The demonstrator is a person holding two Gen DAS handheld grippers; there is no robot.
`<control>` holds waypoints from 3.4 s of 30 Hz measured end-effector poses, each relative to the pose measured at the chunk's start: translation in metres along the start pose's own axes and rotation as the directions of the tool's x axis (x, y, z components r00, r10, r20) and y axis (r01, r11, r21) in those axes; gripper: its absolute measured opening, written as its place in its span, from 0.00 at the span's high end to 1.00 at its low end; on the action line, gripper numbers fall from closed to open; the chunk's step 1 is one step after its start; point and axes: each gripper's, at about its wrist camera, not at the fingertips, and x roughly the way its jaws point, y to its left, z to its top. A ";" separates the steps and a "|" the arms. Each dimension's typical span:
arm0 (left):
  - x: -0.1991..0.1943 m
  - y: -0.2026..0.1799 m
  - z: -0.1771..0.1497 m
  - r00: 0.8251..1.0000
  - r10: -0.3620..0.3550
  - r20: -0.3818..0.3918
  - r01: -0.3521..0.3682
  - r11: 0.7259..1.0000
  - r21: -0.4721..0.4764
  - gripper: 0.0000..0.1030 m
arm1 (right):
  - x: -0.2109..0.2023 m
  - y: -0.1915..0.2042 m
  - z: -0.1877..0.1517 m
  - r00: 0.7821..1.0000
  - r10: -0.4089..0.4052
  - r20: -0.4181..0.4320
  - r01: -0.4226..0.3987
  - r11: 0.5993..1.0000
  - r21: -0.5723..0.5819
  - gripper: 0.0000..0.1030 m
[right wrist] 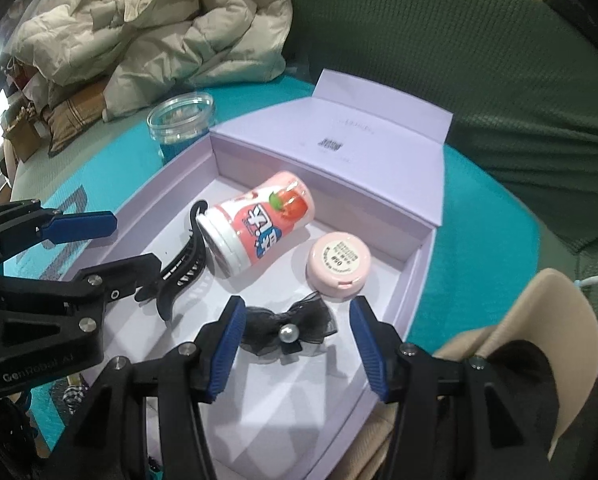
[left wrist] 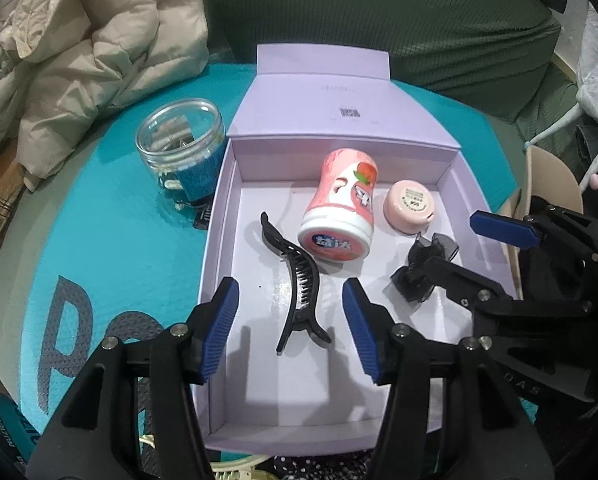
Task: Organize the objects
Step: 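Open both tools and withdraw them from the box, then move both tools toward the cream claw clip and scrunchies on the mat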
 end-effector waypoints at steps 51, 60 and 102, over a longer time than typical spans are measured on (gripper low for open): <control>-0.104 0.101 -0.082 0.977 0.193 0.085 -0.170 0.960 -0.225 0.35 | -0.071 0.121 -0.006 0.989 0.056 0.134 -0.038 0.990 -0.135 0.37; -0.091 0.111 -0.114 0.983 0.183 0.031 -0.169 0.953 -0.250 0.35 | -0.060 0.140 -0.024 0.993 0.074 0.096 -0.057 0.984 -0.166 0.37; -0.026 0.066 -0.152 0.995 -0.007 -0.095 -0.016 0.970 -0.241 0.35 | -0.060 0.119 -0.114 0.998 0.063 -0.003 -0.063 0.991 -0.118 0.36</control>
